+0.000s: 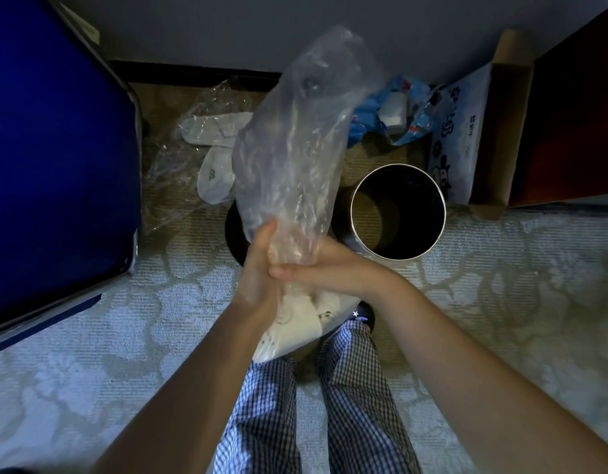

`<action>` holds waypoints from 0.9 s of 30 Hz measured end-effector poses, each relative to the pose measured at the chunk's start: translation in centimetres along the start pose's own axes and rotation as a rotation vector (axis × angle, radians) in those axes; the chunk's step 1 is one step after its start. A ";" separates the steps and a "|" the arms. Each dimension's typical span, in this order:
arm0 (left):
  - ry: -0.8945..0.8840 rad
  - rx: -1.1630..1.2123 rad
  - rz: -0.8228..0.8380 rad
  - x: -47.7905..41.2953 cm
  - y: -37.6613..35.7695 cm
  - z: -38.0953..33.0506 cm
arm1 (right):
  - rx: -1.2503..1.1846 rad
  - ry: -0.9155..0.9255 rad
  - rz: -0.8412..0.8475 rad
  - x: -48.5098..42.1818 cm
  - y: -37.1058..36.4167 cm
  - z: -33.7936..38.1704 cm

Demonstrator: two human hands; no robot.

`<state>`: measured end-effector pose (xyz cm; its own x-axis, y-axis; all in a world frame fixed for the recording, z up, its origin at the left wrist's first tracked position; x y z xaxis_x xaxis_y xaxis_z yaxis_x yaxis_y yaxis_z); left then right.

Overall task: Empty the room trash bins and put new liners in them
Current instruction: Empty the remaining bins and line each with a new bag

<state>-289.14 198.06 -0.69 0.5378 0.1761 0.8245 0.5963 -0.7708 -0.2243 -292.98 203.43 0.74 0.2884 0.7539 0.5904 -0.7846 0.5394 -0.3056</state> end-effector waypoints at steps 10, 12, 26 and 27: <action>0.004 -0.103 0.005 -0.9 -1.4 1.0 | -0.031 -0.049 -0.355 -0.9 1.9 -1.7; -0.073 -0.177 -0.038 -1.3 -0.6 0.2 | -0.264 -0.007 -0.330 -0.8 2.0 -2.2; -1.192 -1.177 0.191 6.0 -5.5 -8.7 | 0.249 -0.304 -0.297 0.4 3.7 -2.7; -1.241 -1.301 0.358 6.5 -7.0 -7.7 | 0.264 -0.360 -0.261 0.4 3.6 -3.0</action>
<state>-294.41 199.86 10.24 0.9604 -0.2525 -0.1179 -0.0945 -0.6933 0.7144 -294.05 206.86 -2.39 0.3223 0.4044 0.8559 -0.8368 0.5445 0.0579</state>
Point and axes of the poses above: each hand's wrist, its own x-axis away from the middle knuckle, its own y-axis out of the back of the hand, z = x × y, the point moved 10 cm from there along -x, towards the middle knuckle, and after that the axes turned 6 degrees about z, right-handed, at the moved point
